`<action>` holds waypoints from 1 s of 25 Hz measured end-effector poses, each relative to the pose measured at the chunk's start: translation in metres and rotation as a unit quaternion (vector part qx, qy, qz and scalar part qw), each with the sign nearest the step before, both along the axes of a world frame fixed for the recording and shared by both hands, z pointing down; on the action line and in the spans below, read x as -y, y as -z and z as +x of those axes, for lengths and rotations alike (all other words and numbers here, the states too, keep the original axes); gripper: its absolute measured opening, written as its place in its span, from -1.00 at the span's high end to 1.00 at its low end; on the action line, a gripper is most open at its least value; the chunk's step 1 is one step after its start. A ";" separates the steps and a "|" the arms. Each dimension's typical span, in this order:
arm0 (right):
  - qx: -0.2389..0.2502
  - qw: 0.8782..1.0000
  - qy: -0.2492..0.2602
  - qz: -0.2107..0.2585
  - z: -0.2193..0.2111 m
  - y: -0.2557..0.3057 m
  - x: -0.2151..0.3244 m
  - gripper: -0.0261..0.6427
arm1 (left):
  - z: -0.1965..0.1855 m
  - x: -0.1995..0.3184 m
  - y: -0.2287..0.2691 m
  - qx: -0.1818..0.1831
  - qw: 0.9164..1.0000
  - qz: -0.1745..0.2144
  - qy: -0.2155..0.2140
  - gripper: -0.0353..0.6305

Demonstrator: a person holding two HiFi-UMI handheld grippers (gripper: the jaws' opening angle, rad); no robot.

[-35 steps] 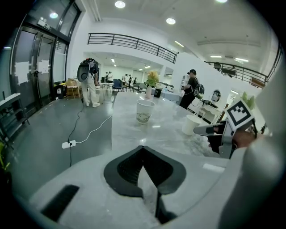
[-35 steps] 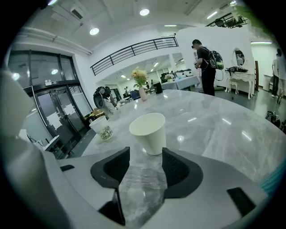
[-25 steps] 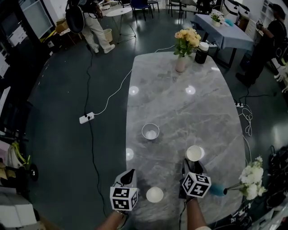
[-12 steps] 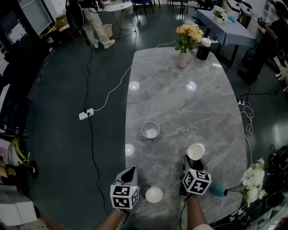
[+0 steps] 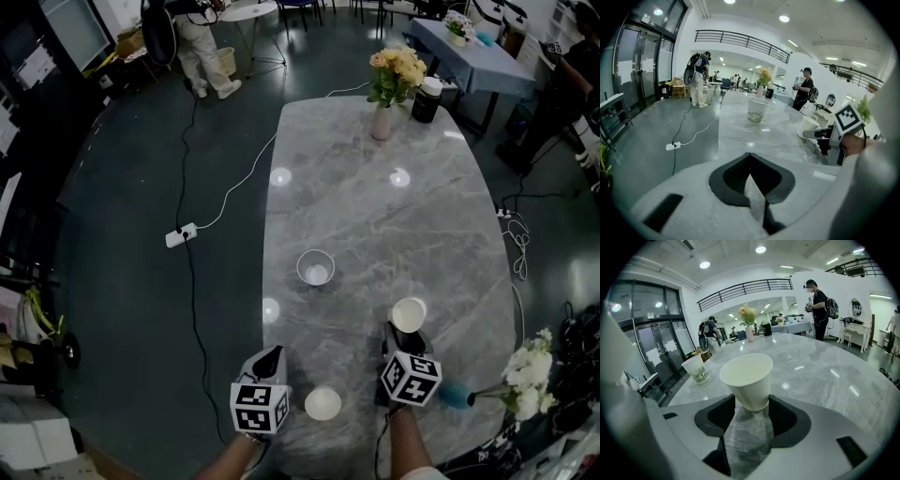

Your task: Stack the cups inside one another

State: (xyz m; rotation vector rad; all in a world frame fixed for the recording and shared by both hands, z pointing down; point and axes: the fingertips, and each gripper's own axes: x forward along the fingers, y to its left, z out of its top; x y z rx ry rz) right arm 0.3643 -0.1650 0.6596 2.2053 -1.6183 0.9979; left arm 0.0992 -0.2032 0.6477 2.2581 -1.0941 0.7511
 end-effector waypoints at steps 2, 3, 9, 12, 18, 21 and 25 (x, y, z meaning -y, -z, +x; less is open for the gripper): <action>-0.002 1.000 0.001 0.001 -0.001 0.002 0.000 0.32 | -0.001 0.000 0.001 0.000 1.000 0.000 0.001 0.90; -0.002 1.000 0.002 0.002 -0.001 0.004 0.000 0.32 | -0.001 0.000 0.001 -0.001 1.000 0.000 0.001 0.90; -0.007 1.000 0.010 0.005 -0.007 0.012 0.002 0.32 | -0.003 0.000 0.005 -0.007 1.000 0.003 0.004 0.90; -0.009 1.000 0.015 0.007 -0.012 0.018 0.005 0.32 | -0.004 0.002 0.009 -0.012 1.000 0.005 0.008 0.90; -0.021 0.999 0.029 0.012 -0.022 0.038 0.014 0.32 | -0.002 0.007 0.021 -0.029 0.999 0.012 0.012 0.90; -0.028 0.999 0.037 0.016 -0.028 0.051 0.019 0.32 | -0.003 0.010 0.028 -0.037 0.999 0.017 0.013 0.90; -0.036 0.998 0.048 0.024 -0.036 0.067 0.027 0.32 | -0.004 0.011 0.036 -0.048 0.998 0.021 0.016 0.90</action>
